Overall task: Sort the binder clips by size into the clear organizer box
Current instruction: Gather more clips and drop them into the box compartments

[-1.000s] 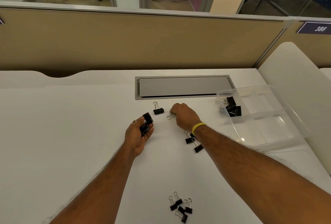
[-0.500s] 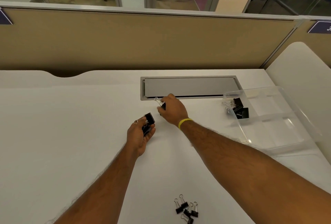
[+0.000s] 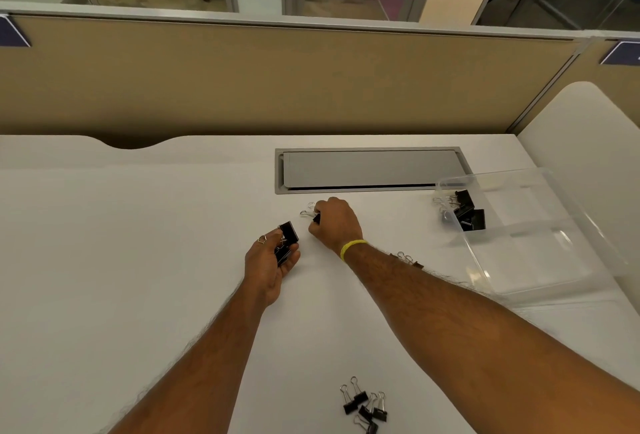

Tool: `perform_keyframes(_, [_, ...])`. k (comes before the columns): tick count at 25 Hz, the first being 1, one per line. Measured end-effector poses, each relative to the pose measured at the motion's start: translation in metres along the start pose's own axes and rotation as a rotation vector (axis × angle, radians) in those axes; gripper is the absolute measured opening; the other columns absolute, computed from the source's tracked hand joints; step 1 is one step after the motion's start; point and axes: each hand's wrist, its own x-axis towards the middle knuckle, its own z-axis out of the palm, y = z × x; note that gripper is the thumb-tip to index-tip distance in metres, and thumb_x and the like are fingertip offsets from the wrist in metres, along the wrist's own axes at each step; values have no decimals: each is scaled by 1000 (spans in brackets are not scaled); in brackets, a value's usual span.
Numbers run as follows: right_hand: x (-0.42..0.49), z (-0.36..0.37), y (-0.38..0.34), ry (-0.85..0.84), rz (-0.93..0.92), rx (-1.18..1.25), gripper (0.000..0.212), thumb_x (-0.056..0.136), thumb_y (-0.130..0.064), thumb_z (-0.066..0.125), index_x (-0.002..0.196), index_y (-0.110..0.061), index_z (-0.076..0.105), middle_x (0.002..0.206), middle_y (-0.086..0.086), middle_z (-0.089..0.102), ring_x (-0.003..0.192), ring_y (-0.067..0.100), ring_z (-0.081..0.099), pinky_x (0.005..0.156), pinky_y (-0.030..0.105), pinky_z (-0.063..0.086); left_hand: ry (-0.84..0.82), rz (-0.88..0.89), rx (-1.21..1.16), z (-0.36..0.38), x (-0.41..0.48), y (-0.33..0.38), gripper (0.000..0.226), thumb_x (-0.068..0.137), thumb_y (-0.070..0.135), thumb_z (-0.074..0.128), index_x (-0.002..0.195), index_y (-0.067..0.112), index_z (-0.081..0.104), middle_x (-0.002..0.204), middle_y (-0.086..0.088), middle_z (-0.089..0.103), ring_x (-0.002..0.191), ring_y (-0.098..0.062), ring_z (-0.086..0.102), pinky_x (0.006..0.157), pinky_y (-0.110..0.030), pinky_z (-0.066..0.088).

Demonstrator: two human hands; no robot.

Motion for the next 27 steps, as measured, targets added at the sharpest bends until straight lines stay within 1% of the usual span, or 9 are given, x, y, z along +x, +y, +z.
perform_keyframes(2, [-7,-4,4,37,100,236,18,77,-18,65,90,-7,72,88,10,69,85,25,63,69,29,48,-2,1,9,2,-3,1,25,95,16,56,118,6,58,103,-17,65,84,-22,66,58,-27,58])
perform_keyframes(4, [-21,-13,4,76,194,558,15,75,-16,72,88,-9,76,83,4,73,78,15,66,74,25,54,-14,0,22,5,-8,0,25,96,17,55,119,6,58,104,-17,64,85,-23,66,59,-27,59])
perform_keyframes(8, [-64,-30,-3,163,147,858,11,78,-18,76,88,-12,77,82,-3,75,76,2,66,71,8,49,-50,2,59,14,-25,-5,25,98,18,53,119,7,59,106,-17,65,88,-23,66,61,-27,59])
perform_keyframes(10, [-88,-36,-3,192,116,920,12,80,-16,75,91,-12,77,86,-2,74,79,1,66,72,8,49,-82,11,79,23,-38,-10,24,98,18,51,117,7,61,109,-17,66,93,-24,66,63,-28,59])
perform_keyframes(13, [-117,-42,1,232,57,934,14,80,-14,73,94,-13,75,90,-3,73,85,4,67,78,16,53,-129,17,69,36,-60,-19,24,98,17,48,111,6,64,111,-18,67,100,-27,66,71,-32,58])
perform_keyframes(15, [-135,-49,5,274,25,921,14,81,-13,71,95,-14,74,93,-4,71,89,7,66,81,21,54,-158,11,62,43,-77,-26,27,98,17,46,114,6,64,113,-20,67,104,-30,65,77,-36,57])
perform_keyframes(18, [-159,-59,11,345,7,882,18,85,-13,65,102,-14,70,99,-2,66,95,6,62,84,19,52,-225,-7,21,53,-98,-40,36,97,23,41,121,4,60,120,-22,64,112,-34,62,91,-44,53])
perform_keyframes(24, [-204,-73,24,440,113,948,33,92,-4,45,117,-21,58,115,-3,55,108,7,57,95,17,48,-281,-59,-12,89,-148,-70,42,98,38,43,118,8,63,112,-16,69,100,-27,67,79,-36,53])
perform_keyframes(27, [-223,-85,37,449,231,1132,34,95,-1,42,117,-23,55,119,-2,56,108,4,57,90,12,47,-335,-82,7,108,-171,-93,42,97,38,47,118,6,64,114,-18,69,103,-27,68,91,-38,52])
